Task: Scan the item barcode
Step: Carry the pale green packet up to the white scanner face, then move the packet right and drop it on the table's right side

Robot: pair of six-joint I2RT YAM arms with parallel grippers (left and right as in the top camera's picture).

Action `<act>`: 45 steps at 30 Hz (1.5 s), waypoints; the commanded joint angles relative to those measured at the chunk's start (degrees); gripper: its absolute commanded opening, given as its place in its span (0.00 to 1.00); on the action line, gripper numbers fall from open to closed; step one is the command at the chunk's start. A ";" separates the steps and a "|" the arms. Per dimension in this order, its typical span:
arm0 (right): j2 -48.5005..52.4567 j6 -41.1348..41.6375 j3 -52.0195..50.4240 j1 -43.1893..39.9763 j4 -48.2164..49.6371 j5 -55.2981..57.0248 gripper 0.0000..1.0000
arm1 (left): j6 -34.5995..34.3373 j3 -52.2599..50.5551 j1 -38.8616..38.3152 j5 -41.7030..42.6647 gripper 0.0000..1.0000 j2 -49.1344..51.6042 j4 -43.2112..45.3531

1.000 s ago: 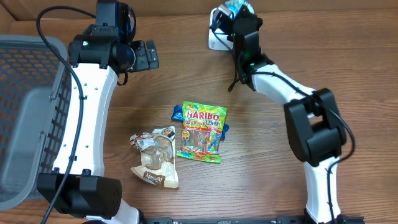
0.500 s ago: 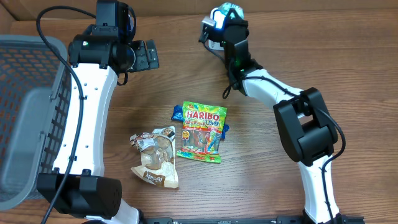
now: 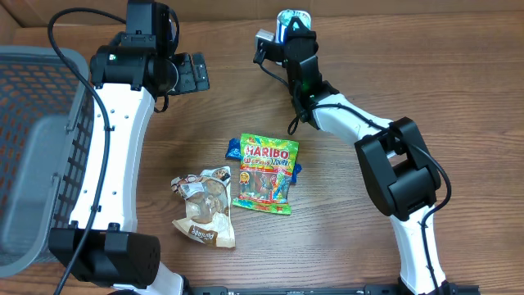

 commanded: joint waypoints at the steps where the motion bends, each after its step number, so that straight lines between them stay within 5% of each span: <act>1: -0.39 -0.04 0.76 -1.60 0.63 -0.04 0.04 | 0.24 1.60 -0.11 -0.50 1.00 0.28 0.07; 12: 0.17 -0.02 0.76 -3.06 0.94 -7.56 0.04 | 0.22 1.60 -0.11 -0.50 1.00 0.28 0.07; 37: -0.42 0.02 0.76 -2.14 7.93 -2.32 0.04 | 0.24 1.60 -0.11 -0.50 1.00 0.28 0.07; 45: -8.74 3.15 0.76 -0.37 -11.67 2.01 0.04 | 0.24 1.60 -0.11 -0.50 0.99 0.28 0.07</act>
